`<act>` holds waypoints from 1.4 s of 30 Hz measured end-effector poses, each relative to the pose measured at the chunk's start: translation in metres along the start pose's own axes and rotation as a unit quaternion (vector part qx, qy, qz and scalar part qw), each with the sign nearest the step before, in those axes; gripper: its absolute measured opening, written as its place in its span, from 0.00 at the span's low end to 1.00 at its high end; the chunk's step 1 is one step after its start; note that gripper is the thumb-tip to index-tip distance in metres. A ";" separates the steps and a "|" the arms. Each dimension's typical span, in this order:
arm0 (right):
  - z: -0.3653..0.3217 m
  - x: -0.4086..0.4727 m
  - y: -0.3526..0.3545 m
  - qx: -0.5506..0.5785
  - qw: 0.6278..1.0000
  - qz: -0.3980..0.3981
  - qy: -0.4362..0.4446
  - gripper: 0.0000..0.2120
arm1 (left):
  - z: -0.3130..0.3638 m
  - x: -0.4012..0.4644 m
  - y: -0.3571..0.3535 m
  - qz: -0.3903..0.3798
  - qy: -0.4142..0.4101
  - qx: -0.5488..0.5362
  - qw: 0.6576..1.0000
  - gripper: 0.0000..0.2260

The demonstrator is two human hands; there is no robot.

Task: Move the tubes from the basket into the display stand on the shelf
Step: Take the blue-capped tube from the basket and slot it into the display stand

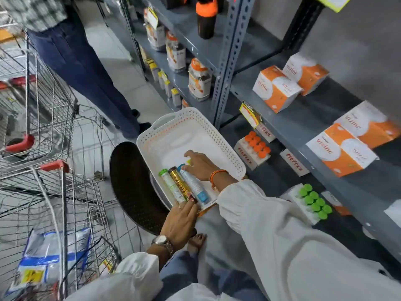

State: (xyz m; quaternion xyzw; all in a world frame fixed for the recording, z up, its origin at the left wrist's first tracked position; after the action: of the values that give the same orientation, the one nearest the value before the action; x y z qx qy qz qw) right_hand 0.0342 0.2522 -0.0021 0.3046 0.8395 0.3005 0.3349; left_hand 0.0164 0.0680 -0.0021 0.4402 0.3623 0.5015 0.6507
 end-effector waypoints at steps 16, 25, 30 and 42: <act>0.009 -0.011 0.046 0.084 0.993 0.066 -0.044 0.14 | 0.004 -0.001 0.002 0.020 0.027 -0.031 0.999 0.23; 0.000 -0.081 0.189 0.138 0.951 0.277 0.010 0.10 | 0.022 0.006 0.050 0.135 -0.009 -0.083 0.987 0.11; -0.020 -0.173 0.289 0.133 0.898 0.416 0.053 0.10 | 0.070 0.059 0.113 0.213 -0.049 -0.097 0.971 0.12; -0.030 -0.485 0.444 0.029 0.716 0.697 -0.006 0.14 | 0.301 0.184 0.266 0.332 -0.306 -0.138 0.882 0.13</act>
State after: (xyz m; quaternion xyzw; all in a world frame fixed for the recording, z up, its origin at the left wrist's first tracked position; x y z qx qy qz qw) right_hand 0.4356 0.1790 0.5138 0.8151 0.3956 0.4223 0.0262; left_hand 0.2461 0.2130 0.3469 0.5722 -0.0948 0.5737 0.5783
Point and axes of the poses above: each hand's wrist, its own x-axis towards the middle knuckle, its own y-axis out of the back of the hand, z = x × y, the point moved 7 cm from there along x, towards the middle knuckle, and after that the axes turned 6 degrees about -x, right-handed, at the moved point
